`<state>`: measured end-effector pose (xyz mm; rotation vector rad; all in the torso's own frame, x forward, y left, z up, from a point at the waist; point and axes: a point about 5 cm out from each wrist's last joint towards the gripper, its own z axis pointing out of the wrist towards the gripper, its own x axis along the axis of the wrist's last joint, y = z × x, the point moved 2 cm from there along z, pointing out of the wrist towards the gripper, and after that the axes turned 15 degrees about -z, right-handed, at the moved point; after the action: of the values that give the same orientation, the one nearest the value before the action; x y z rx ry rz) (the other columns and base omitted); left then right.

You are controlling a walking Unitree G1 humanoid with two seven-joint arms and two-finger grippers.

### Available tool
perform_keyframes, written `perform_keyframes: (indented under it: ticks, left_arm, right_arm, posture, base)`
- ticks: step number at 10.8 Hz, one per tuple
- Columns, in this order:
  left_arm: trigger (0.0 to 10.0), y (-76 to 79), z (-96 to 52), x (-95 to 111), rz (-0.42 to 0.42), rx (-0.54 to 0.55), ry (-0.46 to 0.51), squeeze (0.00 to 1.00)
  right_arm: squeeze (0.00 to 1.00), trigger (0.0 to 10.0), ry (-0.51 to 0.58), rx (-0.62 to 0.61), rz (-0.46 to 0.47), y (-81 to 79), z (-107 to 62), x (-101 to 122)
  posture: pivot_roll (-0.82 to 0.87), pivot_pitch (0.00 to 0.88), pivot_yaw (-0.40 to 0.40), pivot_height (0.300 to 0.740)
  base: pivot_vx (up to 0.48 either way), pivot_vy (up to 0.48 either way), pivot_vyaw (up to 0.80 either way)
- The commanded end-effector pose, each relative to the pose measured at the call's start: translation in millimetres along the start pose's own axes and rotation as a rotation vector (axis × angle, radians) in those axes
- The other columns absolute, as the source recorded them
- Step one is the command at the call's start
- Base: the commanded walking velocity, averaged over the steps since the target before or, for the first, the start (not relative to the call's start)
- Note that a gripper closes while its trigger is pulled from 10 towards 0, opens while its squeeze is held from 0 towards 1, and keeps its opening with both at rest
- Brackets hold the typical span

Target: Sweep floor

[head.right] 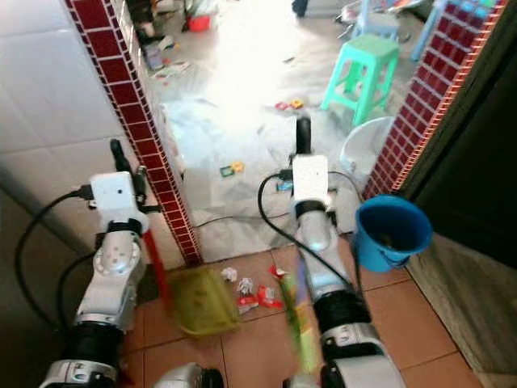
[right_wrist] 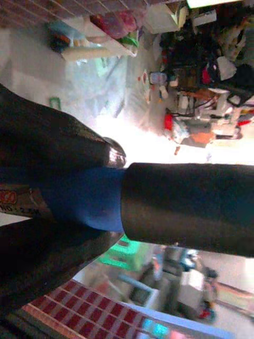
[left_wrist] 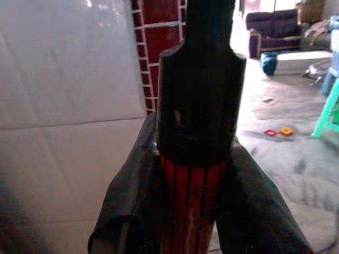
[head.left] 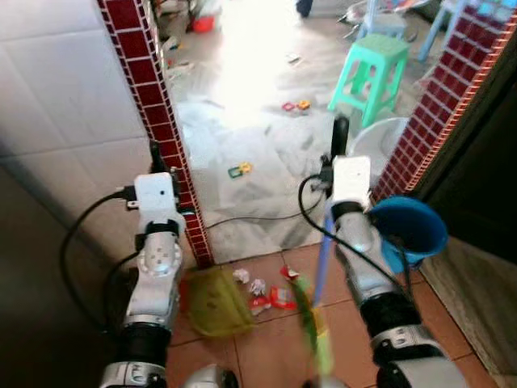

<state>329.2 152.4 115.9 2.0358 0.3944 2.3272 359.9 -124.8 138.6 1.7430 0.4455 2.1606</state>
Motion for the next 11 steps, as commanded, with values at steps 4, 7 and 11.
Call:
perform_keyframes:
  ticks: [4,7,11]
  left_arm:
    - [10.0,-4.8,2.7,-6,0.017,0.02,0.03,0.0]
    - [10.0,-20.5,12.7,-13,0.075,0.086,0.027,0.0]
    - [10.0,-21.6,6.5,-38,0.003,0.138,-0.01,0.0]
  right_arm:
    - [0.0,10.0,0.117,-0.009,-0.013,-0.2,8.5,30]
    - [0.0,10.0,0.108,0.036,-0.006,2.8,-4.6,23]
    - [0.0,10.0,0.069,0.085,0.144,-2.5,-17.5,19]
  posture:
    - [-0.06,0.0,0.046,0.74]
    - [-0.1,0.016,0.054,0.74]
    - [-0.09,0.1,0.062,0.74]
  base:
    - [0.0,0.0,0.0]
    - [0.0,0.0,0.0]
    - [0.0,0.0,0.0]
